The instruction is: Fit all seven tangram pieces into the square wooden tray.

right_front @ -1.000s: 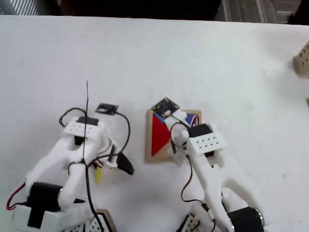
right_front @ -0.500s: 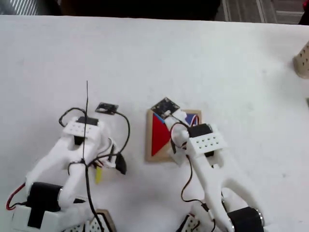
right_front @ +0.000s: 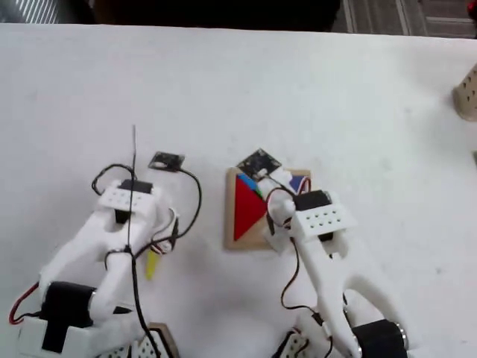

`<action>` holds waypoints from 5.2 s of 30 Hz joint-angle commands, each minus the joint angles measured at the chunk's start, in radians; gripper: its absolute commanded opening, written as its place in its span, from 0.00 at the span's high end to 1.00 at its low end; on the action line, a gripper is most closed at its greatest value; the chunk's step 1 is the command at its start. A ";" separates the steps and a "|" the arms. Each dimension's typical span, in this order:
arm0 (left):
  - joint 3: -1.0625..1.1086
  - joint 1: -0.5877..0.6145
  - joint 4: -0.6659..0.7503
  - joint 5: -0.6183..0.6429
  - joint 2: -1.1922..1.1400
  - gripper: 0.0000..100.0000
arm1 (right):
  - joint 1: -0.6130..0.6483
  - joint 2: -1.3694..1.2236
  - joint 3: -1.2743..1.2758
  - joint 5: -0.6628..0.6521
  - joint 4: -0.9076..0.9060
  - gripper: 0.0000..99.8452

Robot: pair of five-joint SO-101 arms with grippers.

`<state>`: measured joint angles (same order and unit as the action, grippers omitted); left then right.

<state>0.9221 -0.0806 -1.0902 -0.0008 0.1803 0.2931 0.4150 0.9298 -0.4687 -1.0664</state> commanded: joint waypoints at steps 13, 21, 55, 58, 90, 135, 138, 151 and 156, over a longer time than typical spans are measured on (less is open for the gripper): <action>-0.304 -0.042 -0.180 0.147 -0.002 0.98 | -0.312 0.013 0.043 -0.083 0.002 0.82; -0.417 -0.341 -0.155 0.381 -0.004 0.98 | -0.369 0.012 0.089 -0.084 0.022 0.82; -0.591 -0.527 0.141 0.468 -0.305 0.80 | -0.406 0.007 0.110 -0.140 0.038 0.82; -0.591 -0.516 0.141 0.463 -0.303 0.80 | -0.406 0.007 0.110 -0.140 0.038 0.82; -0.661 -0.303 -0.160 0.342 -0.220 0.80 | -0.403 0.008 0.110 -0.140 0.038 0.83; -0.319 0.248 0.334 0.463 -0.071 0.98 | 0.166 -0.346 -0.367 -0.032 0.492 0.98; -0.318 0.248 0.342 0.463 -0.071 0.98 | 0.165 -0.453 -0.427 -0.034 0.492 0.98; -0.313 0.248 0.347 0.462 -0.073 0.98 | 0.061 -0.484 -0.454 -0.035 0.343 0.98; -0.313 0.248 0.347 0.462 -0.073 0.98 | 0.051 -0.483 -0.453 -0.037 0.243 0.98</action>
<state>0.6475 0.1588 -0.7679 0.4534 0.1082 0.3636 -0.1066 0.5017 -0.5025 -0.7641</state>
